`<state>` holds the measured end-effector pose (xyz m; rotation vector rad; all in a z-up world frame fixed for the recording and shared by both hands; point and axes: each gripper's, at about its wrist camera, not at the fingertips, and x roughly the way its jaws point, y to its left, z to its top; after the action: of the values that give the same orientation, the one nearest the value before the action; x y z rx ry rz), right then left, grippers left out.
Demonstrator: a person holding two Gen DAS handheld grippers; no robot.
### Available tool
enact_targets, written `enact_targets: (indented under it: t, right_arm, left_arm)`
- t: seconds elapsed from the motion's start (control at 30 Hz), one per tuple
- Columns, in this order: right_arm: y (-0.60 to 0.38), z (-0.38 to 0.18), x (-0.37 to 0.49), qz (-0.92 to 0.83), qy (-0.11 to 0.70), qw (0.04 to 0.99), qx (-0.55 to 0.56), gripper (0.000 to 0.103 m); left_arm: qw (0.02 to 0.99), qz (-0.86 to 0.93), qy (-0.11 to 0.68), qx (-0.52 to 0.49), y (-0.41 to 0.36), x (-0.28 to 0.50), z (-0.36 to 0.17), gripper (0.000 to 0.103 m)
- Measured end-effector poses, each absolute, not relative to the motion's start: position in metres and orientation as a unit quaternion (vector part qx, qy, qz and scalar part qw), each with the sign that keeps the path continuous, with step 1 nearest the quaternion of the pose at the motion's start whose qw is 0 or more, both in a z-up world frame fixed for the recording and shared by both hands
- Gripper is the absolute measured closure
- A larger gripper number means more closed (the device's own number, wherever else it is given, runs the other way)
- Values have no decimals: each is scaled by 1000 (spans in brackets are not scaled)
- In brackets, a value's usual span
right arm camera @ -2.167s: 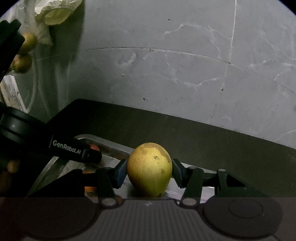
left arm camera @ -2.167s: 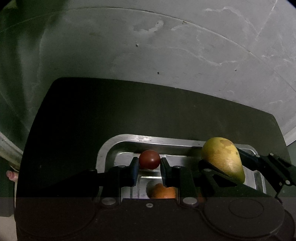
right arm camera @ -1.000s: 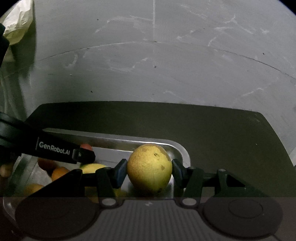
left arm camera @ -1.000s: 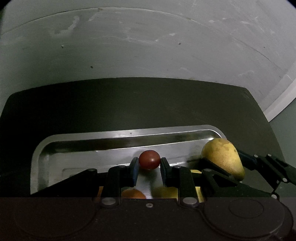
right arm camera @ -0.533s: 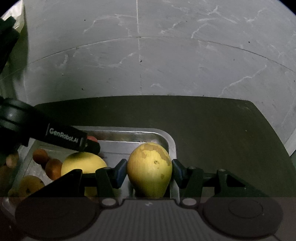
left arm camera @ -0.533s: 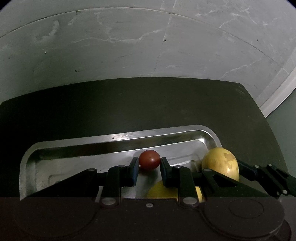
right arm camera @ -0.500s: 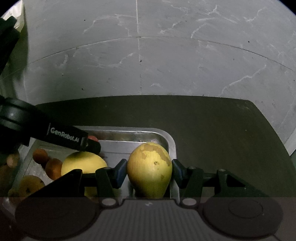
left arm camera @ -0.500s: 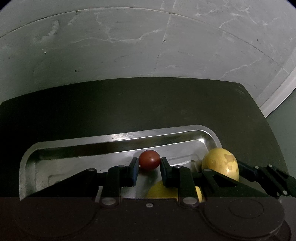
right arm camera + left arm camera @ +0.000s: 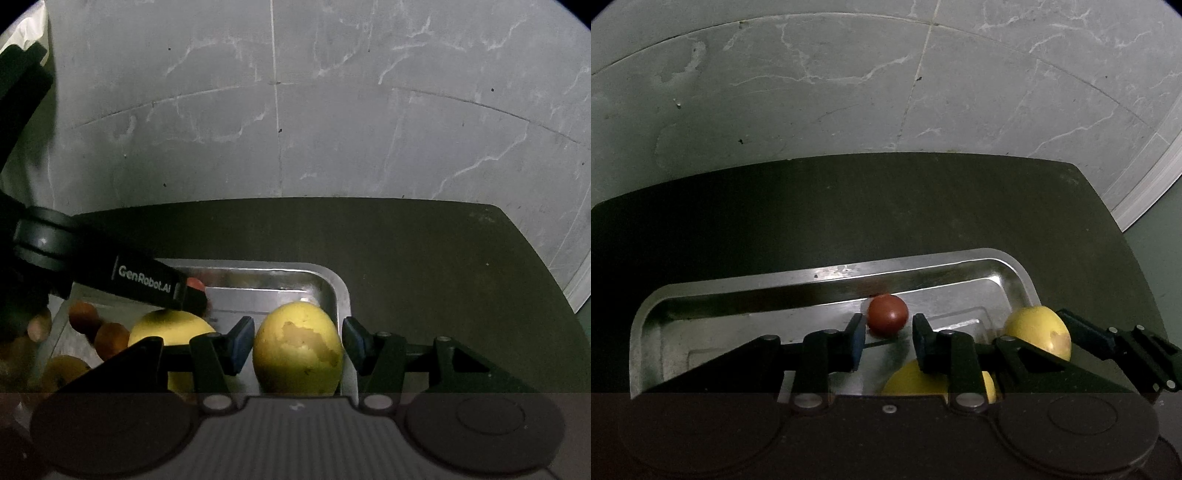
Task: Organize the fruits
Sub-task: 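Lower the pear into the tray and open the right tool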
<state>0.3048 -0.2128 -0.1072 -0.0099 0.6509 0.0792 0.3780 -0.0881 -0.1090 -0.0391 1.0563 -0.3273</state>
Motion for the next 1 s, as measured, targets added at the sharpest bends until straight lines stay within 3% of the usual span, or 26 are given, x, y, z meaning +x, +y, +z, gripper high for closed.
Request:
enact_targets:
  t: [0.17,0.53,1.0]
  right_arm:
    - [-212,-106,303,34,318,947,-5,43]
    - [-206,-100,299,21,311,950,-4,27]
    - [-202,-90,294,-6,295,955,1,7]
  left_arm:
    - [851,-157,501,-20,-86,378,-108,64]
    - [853,-157,497,-25,-77,376,-102,52]
    - [871,-148,468,-39,-57,369,-90,20]
